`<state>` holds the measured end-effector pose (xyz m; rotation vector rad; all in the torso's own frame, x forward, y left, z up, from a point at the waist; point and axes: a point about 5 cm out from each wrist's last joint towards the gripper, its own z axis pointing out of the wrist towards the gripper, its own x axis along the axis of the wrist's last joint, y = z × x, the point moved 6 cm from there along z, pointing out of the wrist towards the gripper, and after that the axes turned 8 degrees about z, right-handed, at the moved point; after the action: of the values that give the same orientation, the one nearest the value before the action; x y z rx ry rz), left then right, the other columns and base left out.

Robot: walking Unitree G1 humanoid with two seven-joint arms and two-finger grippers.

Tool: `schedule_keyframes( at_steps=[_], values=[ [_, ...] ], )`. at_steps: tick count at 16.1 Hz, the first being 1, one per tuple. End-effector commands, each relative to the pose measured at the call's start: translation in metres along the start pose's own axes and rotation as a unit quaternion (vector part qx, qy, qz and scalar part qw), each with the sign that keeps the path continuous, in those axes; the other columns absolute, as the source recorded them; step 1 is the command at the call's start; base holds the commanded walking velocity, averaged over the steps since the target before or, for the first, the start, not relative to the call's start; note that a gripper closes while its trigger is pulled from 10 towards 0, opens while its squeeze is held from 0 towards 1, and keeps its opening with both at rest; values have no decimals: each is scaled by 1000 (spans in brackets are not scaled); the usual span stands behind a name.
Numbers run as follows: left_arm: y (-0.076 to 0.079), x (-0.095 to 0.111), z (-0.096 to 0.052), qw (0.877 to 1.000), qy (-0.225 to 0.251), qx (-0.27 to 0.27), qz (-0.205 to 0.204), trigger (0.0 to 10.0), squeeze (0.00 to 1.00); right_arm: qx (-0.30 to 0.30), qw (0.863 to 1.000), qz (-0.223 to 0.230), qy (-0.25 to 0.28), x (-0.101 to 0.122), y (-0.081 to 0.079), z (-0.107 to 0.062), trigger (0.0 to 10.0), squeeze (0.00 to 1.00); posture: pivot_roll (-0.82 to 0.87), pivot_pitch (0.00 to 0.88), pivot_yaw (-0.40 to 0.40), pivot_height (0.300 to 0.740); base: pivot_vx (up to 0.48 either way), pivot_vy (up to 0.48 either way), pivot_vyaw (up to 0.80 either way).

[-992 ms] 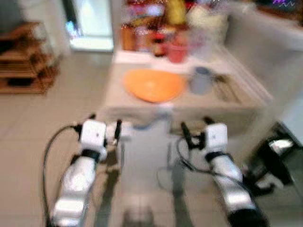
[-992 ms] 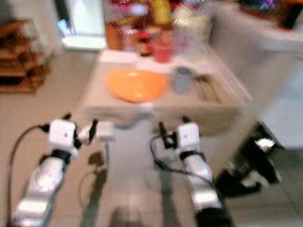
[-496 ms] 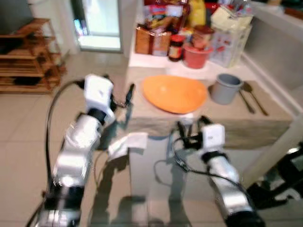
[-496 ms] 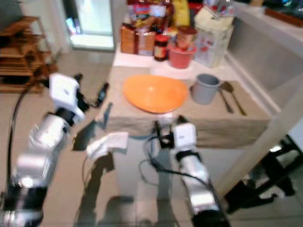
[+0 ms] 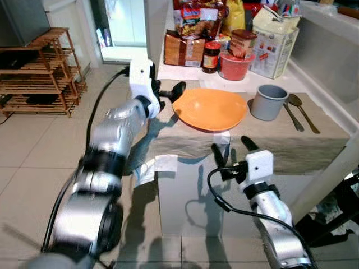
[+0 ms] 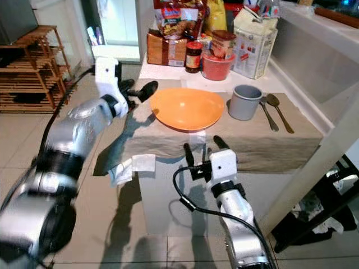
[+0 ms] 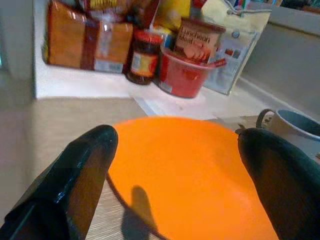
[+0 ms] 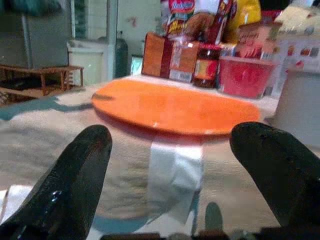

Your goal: Setting the table

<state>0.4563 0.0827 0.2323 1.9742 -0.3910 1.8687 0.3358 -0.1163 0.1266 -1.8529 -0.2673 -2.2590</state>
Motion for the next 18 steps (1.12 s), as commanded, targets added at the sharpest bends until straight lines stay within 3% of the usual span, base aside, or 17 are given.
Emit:
schedule_keyframes(
  at_steps=[1, 5, 10, 18],
  values=[
    [-2, -6, 2, 999, -18, 2, -34, 10000, 0, -2, 1000, -5, 10, 9, 3, 0, 10000, 0, -89, 0, 12, 740, 0, 0, 0],
    [2, -25, 10, 994, -59, 2, -94, 10000, 0, -13, 1000, -8, 8, 14, 8, -5, 10000, 0, -123, 0, 22, 740, 0, 0, 0],
    [6, -49, 13, 989, -97, 9, -113, 10000, 0, -17, 1000, -6, -7, 13, 8, -12, 10000, 0, -138, 0, 24, 740, 0, 0, 0],
    [11, -62, 14, 987, -117, 14, -109, 10000, 0, -17, 1000, 0, -22, 10, 5, -18, 10000, 0, -142, 0, 30, 740, 0, 0, 0]
  ],
)
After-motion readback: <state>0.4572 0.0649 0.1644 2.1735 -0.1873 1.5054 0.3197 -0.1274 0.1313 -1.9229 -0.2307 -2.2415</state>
